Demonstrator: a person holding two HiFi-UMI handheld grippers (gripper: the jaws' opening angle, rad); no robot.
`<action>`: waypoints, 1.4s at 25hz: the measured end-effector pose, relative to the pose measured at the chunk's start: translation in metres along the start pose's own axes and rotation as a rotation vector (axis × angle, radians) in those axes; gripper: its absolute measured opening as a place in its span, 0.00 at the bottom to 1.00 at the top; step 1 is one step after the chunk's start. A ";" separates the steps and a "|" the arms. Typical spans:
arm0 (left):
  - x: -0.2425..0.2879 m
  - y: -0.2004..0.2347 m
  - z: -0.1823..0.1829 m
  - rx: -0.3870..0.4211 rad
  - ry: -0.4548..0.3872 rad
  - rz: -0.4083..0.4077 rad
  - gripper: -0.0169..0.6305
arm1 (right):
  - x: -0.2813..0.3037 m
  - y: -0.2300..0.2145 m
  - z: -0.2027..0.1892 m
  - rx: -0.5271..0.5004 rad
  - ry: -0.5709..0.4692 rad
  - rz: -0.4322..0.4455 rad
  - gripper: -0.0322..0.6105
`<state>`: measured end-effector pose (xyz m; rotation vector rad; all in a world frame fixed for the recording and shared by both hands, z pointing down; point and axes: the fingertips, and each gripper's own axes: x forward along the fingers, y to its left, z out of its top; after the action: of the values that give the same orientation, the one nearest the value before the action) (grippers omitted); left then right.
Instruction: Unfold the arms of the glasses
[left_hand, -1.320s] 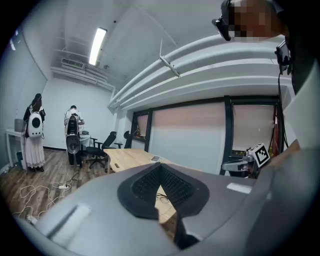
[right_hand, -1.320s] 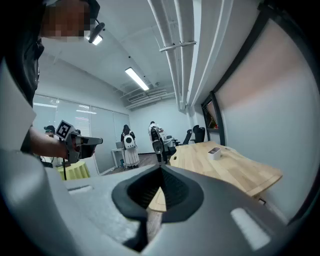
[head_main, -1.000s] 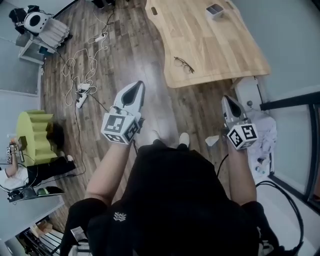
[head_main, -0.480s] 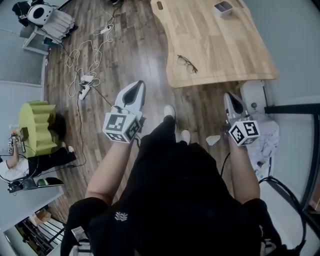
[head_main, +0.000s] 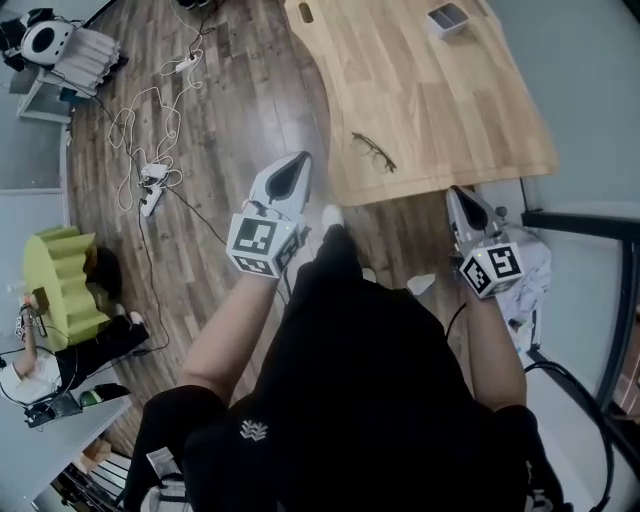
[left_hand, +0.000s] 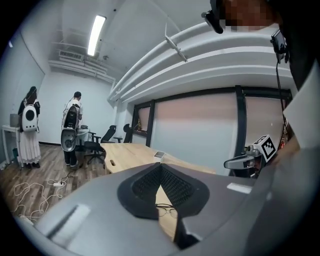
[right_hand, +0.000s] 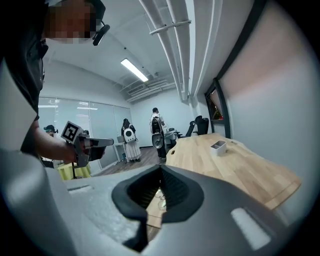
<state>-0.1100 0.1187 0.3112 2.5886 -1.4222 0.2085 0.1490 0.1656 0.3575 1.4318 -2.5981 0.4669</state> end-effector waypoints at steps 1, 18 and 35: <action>0.011 0.009 -0.003 -0.008 0.005 -0.008 0.03 | 0.013 -0.001 0.002 0.005 0.014 -0.004 0.05; 0.139 0.106 -0.034 -0.022 0.077 -0.213 0.03 | 0.220 0.023 -0.002 -0.113 0.211 0.077 0.05; 0.156 0.120 -0.093 -0.070 0.163 -0.045 0.03 | 0.269 0.004 -0.134 -0.242 0.594 0.355 0.10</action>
<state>-0.1315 -0.0517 0.4456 2.4813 -1.2900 0.3484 -0.0028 -0.0027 0.5552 0.6261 -2.3018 0.5009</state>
